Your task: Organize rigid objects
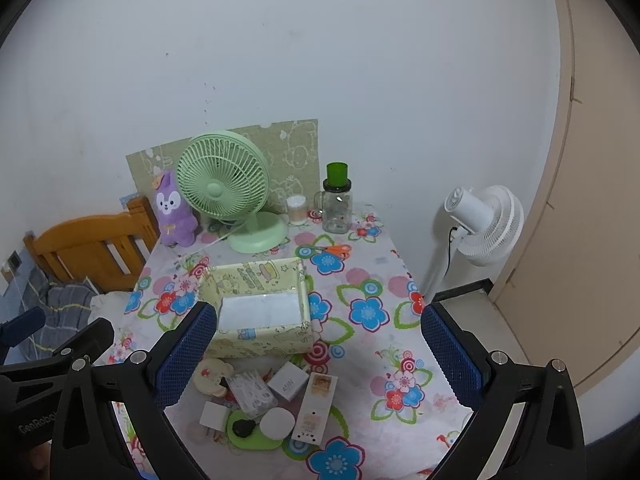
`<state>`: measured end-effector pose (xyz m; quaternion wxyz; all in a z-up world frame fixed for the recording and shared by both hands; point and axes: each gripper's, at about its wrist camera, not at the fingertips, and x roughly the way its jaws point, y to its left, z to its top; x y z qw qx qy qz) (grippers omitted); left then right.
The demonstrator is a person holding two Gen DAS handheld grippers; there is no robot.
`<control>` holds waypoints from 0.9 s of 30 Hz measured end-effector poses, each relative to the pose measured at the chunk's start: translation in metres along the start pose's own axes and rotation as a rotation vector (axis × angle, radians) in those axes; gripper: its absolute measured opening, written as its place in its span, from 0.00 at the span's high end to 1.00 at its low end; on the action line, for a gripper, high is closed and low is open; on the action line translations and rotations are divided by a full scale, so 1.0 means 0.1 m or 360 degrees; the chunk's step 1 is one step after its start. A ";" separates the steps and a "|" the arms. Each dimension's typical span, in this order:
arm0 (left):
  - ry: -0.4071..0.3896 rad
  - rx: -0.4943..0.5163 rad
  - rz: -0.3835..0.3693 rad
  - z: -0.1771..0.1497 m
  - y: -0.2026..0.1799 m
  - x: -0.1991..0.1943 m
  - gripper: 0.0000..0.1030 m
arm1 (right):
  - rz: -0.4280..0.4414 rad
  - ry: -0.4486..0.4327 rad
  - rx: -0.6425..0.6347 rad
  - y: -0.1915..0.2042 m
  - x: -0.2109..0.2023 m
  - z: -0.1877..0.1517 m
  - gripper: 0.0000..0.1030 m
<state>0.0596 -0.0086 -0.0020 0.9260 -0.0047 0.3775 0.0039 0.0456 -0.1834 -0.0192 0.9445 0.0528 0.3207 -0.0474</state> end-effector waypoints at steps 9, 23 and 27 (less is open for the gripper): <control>0.0064 -0.0012 -0.0006 -0.13 0.02 0.24 0.00 | -0.0010 0.0033 -0.0043 0.03 0.20 -0.17 0.00; 0.0124 -0.0012 -0.0013 -0.49 0.05 0.78 0.00 | 0.0021 0.0168 0.0034 -0.05 0.76 -0.60 0.00; 0.0173 0.0013 -0.0009 -0.61 0.03 0.96 0.00 | 0.0005 0.0196 0.0036 -0.07 0.93 -0.72 0.00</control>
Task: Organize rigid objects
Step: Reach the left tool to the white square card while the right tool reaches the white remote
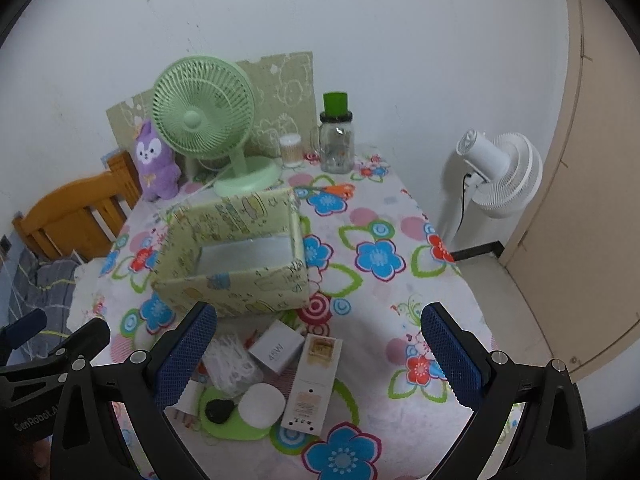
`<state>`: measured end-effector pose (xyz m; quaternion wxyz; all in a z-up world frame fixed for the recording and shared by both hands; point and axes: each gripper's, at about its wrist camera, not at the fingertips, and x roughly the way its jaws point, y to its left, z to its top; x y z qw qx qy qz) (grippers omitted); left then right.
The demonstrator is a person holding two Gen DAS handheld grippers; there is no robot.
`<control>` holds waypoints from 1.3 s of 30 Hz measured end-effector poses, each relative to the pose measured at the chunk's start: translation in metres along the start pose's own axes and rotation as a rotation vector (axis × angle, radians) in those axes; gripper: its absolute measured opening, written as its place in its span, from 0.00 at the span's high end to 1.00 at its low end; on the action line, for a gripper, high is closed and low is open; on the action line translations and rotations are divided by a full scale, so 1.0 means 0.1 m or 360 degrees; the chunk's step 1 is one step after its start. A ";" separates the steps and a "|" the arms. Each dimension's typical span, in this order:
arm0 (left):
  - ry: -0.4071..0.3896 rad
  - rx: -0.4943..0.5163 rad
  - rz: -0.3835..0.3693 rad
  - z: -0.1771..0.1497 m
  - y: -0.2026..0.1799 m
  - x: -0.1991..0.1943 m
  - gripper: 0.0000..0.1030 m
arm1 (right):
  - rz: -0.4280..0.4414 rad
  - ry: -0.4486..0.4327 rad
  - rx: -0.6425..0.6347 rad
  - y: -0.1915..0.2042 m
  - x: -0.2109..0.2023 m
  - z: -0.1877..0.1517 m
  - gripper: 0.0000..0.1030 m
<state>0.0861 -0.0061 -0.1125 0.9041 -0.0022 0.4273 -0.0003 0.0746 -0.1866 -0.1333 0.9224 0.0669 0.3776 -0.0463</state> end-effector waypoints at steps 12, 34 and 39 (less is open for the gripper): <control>0.0134 -0.0013 -0.0030 -0.30 0.00 0.50 0.00 | -0.0020 0.0046 -0.0034 -0.01 0.42 -0.27 0.00; 0.0346 0.0043 0.0047 -0.80 0.01 1.24 0.06 | 0.0043 0.0245 -0.0115 0.29 1.02 -0.82 0.04; 0.0349 0.0097 0.0067 -0.85 0.00 1.29 0.10 | 0.0066 0.0309 -0.0083 0.32 1.10 -0.91 0.09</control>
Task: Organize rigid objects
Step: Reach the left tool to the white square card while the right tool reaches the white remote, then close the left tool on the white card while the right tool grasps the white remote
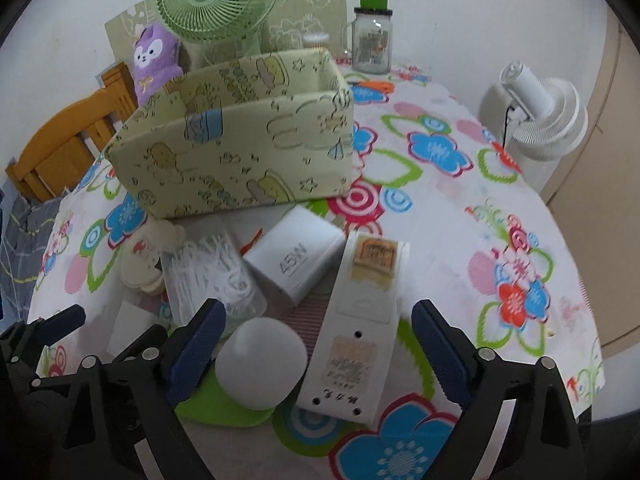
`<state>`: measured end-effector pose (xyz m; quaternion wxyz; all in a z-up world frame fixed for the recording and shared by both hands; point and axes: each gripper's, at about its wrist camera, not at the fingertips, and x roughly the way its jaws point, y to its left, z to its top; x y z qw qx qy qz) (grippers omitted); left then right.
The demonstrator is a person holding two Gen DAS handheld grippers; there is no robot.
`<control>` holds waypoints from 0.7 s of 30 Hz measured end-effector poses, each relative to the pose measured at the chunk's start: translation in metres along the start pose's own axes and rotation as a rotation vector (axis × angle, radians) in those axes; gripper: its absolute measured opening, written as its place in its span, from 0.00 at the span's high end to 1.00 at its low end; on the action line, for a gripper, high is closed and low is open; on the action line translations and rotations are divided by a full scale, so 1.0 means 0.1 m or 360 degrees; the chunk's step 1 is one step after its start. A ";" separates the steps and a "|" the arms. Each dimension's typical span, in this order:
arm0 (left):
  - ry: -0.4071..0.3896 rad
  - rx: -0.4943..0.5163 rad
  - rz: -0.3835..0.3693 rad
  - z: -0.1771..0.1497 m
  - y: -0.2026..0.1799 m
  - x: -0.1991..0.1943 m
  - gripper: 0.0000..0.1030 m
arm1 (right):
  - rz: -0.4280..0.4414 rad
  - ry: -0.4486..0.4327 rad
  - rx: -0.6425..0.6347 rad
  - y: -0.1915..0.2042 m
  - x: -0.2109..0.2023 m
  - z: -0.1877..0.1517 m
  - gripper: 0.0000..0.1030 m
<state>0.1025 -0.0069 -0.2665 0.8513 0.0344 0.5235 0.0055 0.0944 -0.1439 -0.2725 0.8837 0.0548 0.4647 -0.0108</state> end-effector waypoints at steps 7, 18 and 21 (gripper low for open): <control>-0.0009 0.0037 -0.0006 0.01 -0.01 0.06 0.20 | -0.0031 0.0036 0.0021 0.02 0.08 -0.03 0.10; 0.0057 0.0005 -0.0053 0.14 -0.10 0.14 0.62 | -0.0142 0.0068 0.0041 -0.07 0.21 0.06 0.10; 0.0054 0.0011 -0.0044 0.16 -0.13 0.15 0.62 | -0.0151 0.0100 0.0061 -0.11 0.29 0.09 0.11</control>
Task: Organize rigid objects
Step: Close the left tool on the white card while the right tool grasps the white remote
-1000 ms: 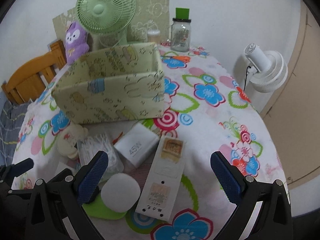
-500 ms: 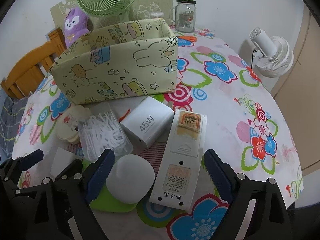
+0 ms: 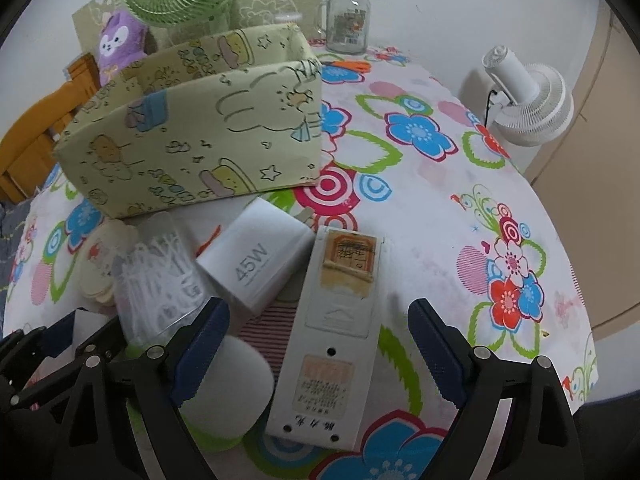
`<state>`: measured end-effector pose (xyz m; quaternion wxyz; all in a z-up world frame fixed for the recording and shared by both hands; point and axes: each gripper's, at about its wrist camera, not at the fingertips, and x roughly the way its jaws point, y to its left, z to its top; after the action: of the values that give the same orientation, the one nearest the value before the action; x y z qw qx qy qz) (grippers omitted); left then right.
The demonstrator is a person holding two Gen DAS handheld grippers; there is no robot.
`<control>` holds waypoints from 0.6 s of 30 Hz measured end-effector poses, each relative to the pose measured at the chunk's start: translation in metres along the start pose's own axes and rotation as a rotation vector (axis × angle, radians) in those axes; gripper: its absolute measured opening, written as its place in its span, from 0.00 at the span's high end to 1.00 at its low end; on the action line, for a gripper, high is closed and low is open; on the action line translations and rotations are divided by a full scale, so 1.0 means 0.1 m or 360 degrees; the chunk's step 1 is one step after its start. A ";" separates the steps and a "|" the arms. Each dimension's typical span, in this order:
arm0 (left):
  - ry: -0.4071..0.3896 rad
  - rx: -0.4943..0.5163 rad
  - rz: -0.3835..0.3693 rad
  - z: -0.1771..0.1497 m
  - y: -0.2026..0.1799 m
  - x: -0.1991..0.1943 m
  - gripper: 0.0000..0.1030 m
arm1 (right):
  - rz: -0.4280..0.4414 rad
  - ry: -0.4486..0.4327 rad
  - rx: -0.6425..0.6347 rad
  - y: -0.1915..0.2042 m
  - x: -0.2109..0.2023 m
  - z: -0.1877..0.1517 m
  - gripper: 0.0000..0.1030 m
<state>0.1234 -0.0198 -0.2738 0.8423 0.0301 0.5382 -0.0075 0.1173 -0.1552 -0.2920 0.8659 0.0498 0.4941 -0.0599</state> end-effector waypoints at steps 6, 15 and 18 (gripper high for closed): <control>-0.0001 -0.0030 -0.0003 0.00 0.01 0.00 0.62 | 0.0060 0.0079 0.0048 -0.02 0.16 0.05 0.22; 0.0006 -0.0048 0.0012 0.05 0.03 0.00 0.62 | -0.0076 0.0104 0.0041 -0.08 0.20 0.08 0.54; -0.0020 -0.0049 0.0003 0.08 0.03 -0.07 0.62 | -0.0072 0.0105 0.0077 -0.10 0.16 0.07 0.55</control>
<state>0.1276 -0.0171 -0.2644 0.8459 0.0175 0.5330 0.0014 0.1303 -0.1674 -0.3026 0.8462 0.0613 0.5216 -0.0897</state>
